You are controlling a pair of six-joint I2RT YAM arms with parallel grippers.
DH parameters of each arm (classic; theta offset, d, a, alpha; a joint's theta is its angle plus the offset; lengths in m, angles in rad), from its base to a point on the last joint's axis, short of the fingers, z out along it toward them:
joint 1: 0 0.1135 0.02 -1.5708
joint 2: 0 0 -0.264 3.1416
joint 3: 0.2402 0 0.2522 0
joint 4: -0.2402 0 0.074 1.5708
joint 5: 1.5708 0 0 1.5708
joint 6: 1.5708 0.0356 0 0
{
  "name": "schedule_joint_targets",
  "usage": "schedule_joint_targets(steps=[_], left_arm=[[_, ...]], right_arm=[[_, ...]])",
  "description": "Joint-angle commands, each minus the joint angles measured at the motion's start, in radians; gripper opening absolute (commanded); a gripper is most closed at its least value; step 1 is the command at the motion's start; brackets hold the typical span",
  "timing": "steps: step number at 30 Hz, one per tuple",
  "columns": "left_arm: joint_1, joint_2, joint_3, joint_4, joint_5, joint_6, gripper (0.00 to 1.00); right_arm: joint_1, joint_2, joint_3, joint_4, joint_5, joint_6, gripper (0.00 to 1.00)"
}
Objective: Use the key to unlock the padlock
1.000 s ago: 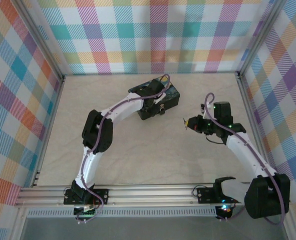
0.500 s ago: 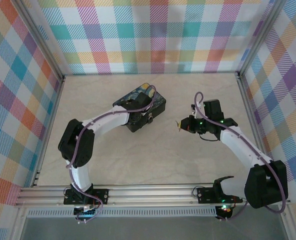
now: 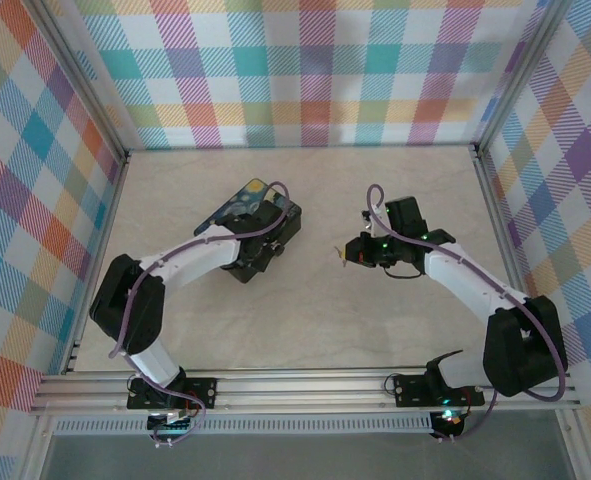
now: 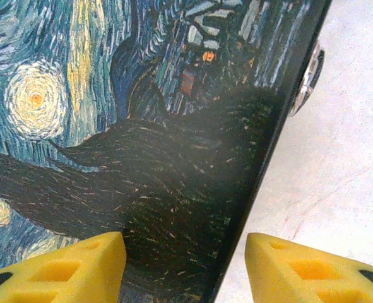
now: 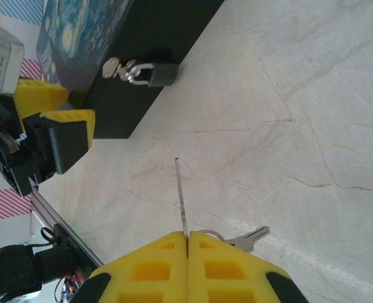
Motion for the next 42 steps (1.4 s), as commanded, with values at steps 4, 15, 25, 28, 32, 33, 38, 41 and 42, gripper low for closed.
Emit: schedule_joint_targets(steps=[4, 15, 25, 28, 32, 33, 38, 41, 42], left_arm=[[-0.04, -0.079, 0.108, -0.208, 0.054, -0.34, 0.62], [-0.161, 0.061, 0.224, -0.224, -0.1, -1.04, 0.68], [-0.191, 0.265, 0.279, -0.232, -0.153, -1.328, 0.74], [-0.2, 0.316, 0.31, -0.236, -0.203, -1.342, 0.74], [-0.206, 0.409, 0.384, -0.264, -0.256, -1.352, 0.74], [-0.205, 0.427, 0.395, -0.267, -0.261, -1.358, 0.74], [-0.206, 0.506, 0.442, -0.303, -0.264, -1.395, 0.73], [-0.204, 0.534, 0.459, -0.32, -0.281, -1.419, 0.72], [-0.204, 0.541, 0.465, -0.321, -0.29, -1.419, 0.71]], right_arm=[[0.007, 0.017, 0.054, 0.015, 0.0, -0.031, 0.0], [-0.023, 0.065, 0.078, 0.039, -0.015, -0.033, 0.0], [-0.079, 0.05, 0.054, 0.05, -0.031, -0.041, 0.0], [-0.095, 0.045, 0.044, 0.059, -0.044, -0.041, 0.0], [-0.105, 0.05, 0.041, 0.07, -0.058, -0.044, 0.0], [-0.106, 0.051, 0.042, 0.071, -0.061, -0.046, 0.0], [-0.113, 0.056, 0.045, 0.075, -0.074, -0.055, 0.0], [-0.119, 0.059, 0.044, 0.076, -0.081, -0.06, 0.0], [-0.119, 0.059, 0.043, 0.076, -0.083, -0.063, 0.0]])
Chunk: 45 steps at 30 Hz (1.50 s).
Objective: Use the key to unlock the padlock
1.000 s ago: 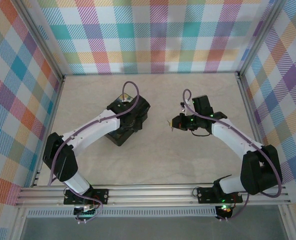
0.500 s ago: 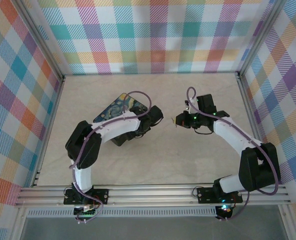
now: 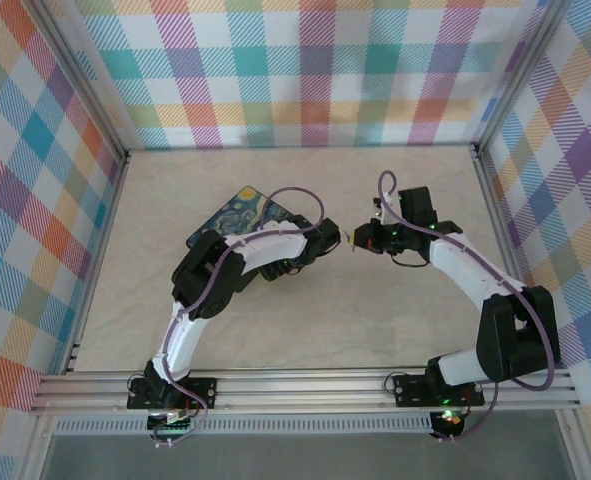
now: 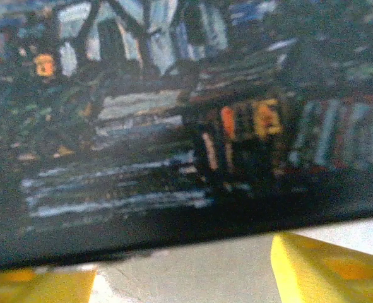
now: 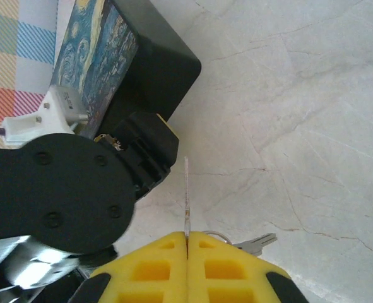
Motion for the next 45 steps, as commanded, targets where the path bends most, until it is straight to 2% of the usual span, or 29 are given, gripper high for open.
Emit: schedule_joint_targets(steps=[1, 16, 23, 27, 33, 41, 45], left_arm=[[-0.013, 0.033, 0.045, -0.071, -0.062, -0.045, 0.71], [-0.006, 0.071, 0.02, -0.056, -0.136, -0.07, 0.6], [-0.003, 0.052, -0.024, -0.039, -0.167, -0.078, 0.42], [-0.003, 0.041, -0.055, -0.03, -0.179, -0.083, 0.38], [-0.002, 0.014, -0.086, -0.017, -0.215, -0.052, 0.26], [-0.003, -0.073, -0.15, 0.006, -0.25, 0.039, 0.09], [-0.003, -0.134, -0.181, 0.035, -0.21, 0.129, 0.07]], right_arm=[[-0.009, -0.004, -0.004, 0.027, -0.035, -0.031, 0.0], [-0.031, -0.016, -0.027, 0.01, -0.054, -0.057, 0.0], [-0.031, -0.004, -0.028, 0.021, -0.069, -0.052, 0.0], [-0.031, 0.003, -0.028, 0.023, -0.076, -0.05, 0.0], [-0.031, -0.001, -0.036, 0.024, -0.084, -0.048, 0.0], [-0.031, -0.02, -0.051, 0.02, -0.088, -0.044, 0.0], [-0.029, -0.031, -0.059, 0.017, -0.098, -0.044, 0.0]])
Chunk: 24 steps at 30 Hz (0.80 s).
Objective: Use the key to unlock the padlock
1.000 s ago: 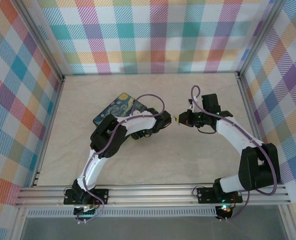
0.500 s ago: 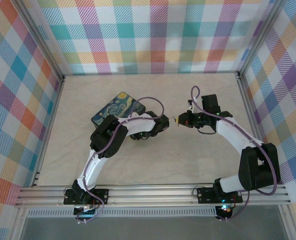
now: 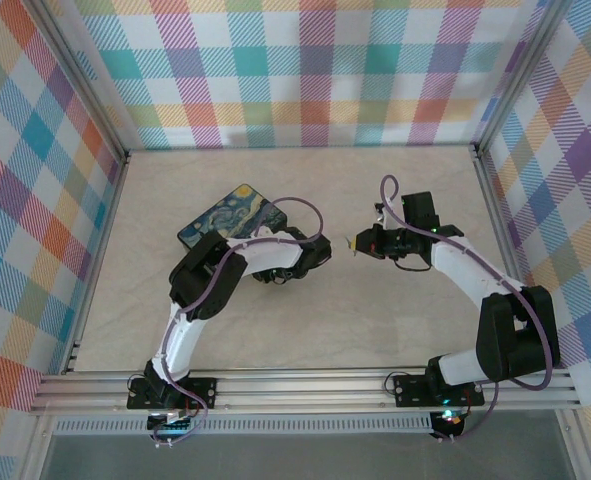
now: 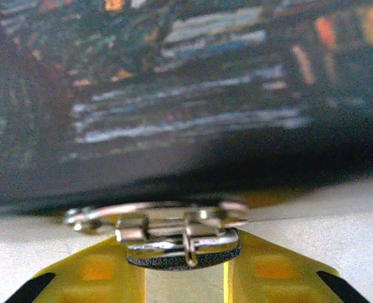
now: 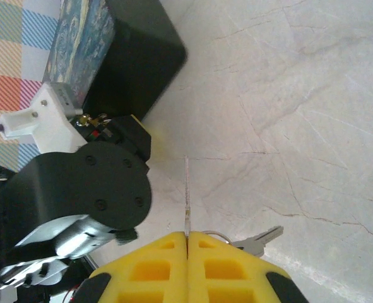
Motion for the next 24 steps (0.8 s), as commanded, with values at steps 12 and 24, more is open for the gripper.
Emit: schedule_joint_targets(steps=[12, 24], left_arm=[[0.034, -0.282, -0.025, 0.024, 0.311, 0.323, 0.0], [0.157, -0.367, 0.049, -0.057, 0.667, 0.424, 0.0]], right_arm=[[0.12, -0.04, -0.118, 0.132, -0.031, 0.092, 0.0], [0.348, -0.057, -0.19, 0.354, 0.038, 0.313, 0.0]])
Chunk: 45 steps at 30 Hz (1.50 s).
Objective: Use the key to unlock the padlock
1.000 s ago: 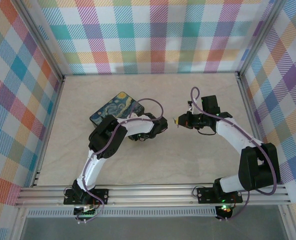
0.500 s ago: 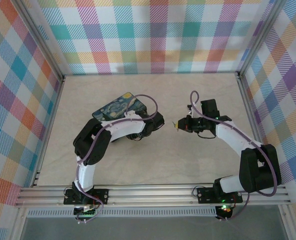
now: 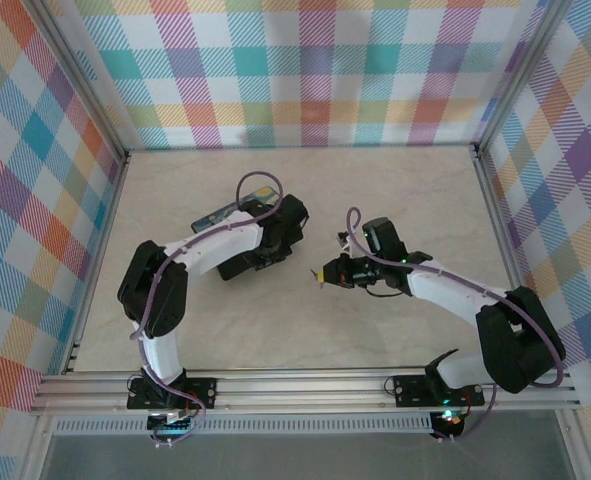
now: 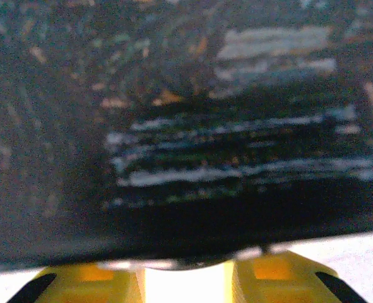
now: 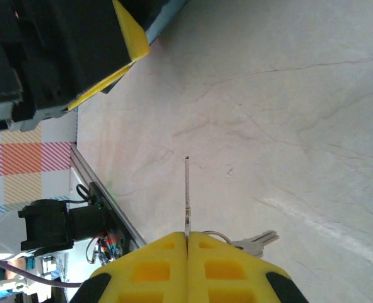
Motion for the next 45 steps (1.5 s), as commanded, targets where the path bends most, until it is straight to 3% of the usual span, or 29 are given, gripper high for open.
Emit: schedule_joint_targets(steps=[1, 12, 23, 45], left_arm=[[0.029, -0.066, 0.042, -0.056, 0.132, 0.038, 0.0], [0.098, -0.134, 0.052, -0.078, 0.317, 0.036, 0.0], [0.163, -0.214, -0.038, 0.0, 0.519, -0.008, 0.0], [0.209, -0.232, 0.016, -0.033, 0.627, 0.058, 0.0]], right_arm=[[0.051, -0.013, 0.0, 0.084, 0.027, 0.074, 0.0], [0.159, 0.076, 0.081, 0.184, 0.064, 0.129, 0.0], [0.162, 0.121, 0.054, 0.389, -0.002, 0.204, 0.0], [0.16, 0.148, 0.074, 0.465, -0.075, 0.212, 0.0]])
